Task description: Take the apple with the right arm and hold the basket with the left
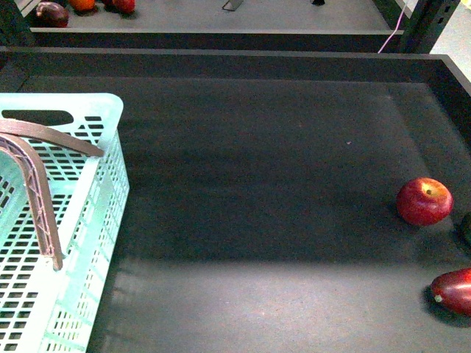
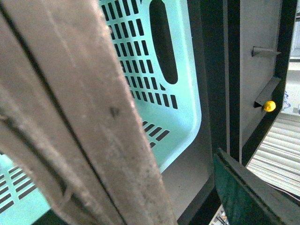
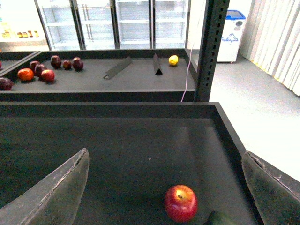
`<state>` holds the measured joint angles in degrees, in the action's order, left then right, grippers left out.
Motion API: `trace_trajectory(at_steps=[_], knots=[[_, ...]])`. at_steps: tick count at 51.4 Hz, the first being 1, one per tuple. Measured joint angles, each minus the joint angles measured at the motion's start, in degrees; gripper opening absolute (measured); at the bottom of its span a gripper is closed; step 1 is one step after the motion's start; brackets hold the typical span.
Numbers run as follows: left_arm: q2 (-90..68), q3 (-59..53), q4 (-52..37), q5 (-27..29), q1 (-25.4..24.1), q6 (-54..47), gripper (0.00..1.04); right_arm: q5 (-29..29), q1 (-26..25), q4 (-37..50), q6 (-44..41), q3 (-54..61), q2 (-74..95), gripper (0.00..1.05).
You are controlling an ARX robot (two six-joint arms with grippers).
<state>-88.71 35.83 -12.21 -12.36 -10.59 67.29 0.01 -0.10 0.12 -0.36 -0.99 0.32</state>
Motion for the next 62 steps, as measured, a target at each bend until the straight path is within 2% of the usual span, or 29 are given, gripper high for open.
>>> trace_trajectory(at_steps=[8,13,27,33,38,44,58,62], knots=[[-0.7,0.6,1.5,1.0,0.4,1.0,0.27,0.0,0.0,0.0,0.0,0.0,0.0,0.96],[-0.7,1.2,2.0,0.8,0.7,3.1,0.18,0.0,0.0,0.0,0.0,0.0,0.0,0.96],[2.2,1.8,5.1,1.5,2.9,2.4,0.18,0.0,0.0,0.0,0.0,0.0,0.0,0.96],[7.9,2.3,8.8,1.1,5.6,2.6,0.18,0.0,0.0,0.0,0.0,0.0,0.0,0.96],[12.4,4.1,11.9,1.4,9.8,2.8,0.18,0.0,0.0,0.0,0.0,0.0,0.0,0.96],[16.5,7.0,14.9,2.6,17.1,3.2,0.18,0.0,0.0,0.0,0.0,0.0,0.0,0.96],[18.1,13.8,18.3,6.6,32.4,4.4,0.18,0.0,0.0,0.0,0.0,0.0,0.0,0.96],[18.1,14.5,19.1,7.2,34.9,4.4,0.18,0.0,0.0,0.0,0.0,0.0,0.0,0.96]])
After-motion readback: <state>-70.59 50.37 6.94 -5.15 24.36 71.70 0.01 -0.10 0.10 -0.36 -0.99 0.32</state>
